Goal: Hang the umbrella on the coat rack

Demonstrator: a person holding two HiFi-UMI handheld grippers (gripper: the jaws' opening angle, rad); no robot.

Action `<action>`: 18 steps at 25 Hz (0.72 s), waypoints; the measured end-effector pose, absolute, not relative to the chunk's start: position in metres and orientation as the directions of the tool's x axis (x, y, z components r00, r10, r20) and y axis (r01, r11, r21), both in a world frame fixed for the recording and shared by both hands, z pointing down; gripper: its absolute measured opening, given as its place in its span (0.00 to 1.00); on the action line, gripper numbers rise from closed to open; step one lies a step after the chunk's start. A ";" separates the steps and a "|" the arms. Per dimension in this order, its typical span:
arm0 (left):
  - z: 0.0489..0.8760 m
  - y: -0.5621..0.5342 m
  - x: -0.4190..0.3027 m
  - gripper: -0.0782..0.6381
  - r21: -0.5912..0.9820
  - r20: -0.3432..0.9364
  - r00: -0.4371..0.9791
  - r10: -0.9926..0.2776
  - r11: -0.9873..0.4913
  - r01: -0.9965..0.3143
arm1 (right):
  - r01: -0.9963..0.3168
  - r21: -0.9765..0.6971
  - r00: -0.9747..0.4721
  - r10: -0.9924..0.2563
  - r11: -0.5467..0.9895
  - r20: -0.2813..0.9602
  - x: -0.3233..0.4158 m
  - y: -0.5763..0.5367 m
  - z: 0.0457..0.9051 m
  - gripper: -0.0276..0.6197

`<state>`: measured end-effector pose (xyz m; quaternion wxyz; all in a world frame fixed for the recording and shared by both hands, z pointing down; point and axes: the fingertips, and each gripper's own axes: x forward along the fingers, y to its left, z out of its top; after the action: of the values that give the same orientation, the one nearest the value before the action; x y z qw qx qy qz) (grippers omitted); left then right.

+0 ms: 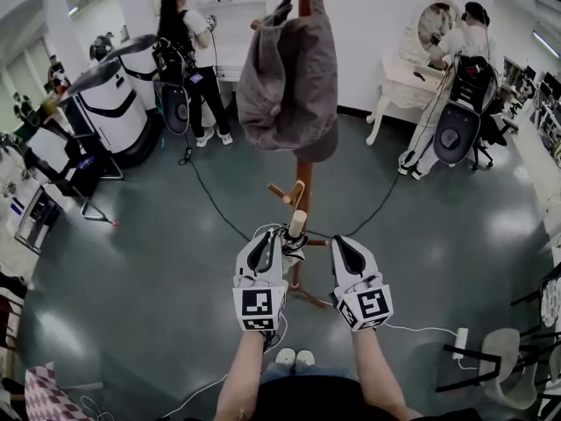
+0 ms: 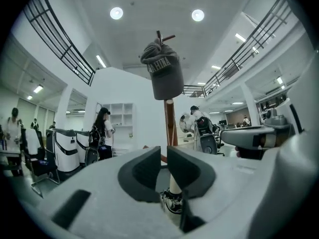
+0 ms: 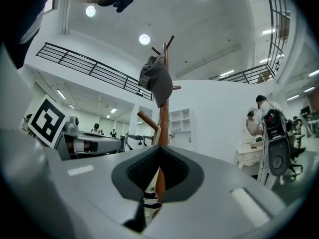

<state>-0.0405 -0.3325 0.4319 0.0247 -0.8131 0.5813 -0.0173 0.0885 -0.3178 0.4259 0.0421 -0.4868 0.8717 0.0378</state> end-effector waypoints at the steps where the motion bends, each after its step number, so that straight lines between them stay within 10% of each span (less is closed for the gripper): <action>1: 0.428 -0.332 -0.040 0.16 -0.063 -0.011 0.326 -0.945 -0.324 -0.944 | -0.852 0.028 -0.522 -0.846 0.522 -0.115 0.089 -0.317 0.423 0.03; 18: 0.395 -0.327 -0.025 0.11 -0.057 -0.054 0.399 -0.915 -0.396 -0.916 | -0.871 0.036 -0.489 -0.857 0.491 -0.164 0.088 -0.310 0.394 0.04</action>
<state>-0.0248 -0.3275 0.3954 0.0388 -0.8355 0.5481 0.0069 0.0875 -0.3101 0.3940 0.0621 -0.5015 0.8611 0.0570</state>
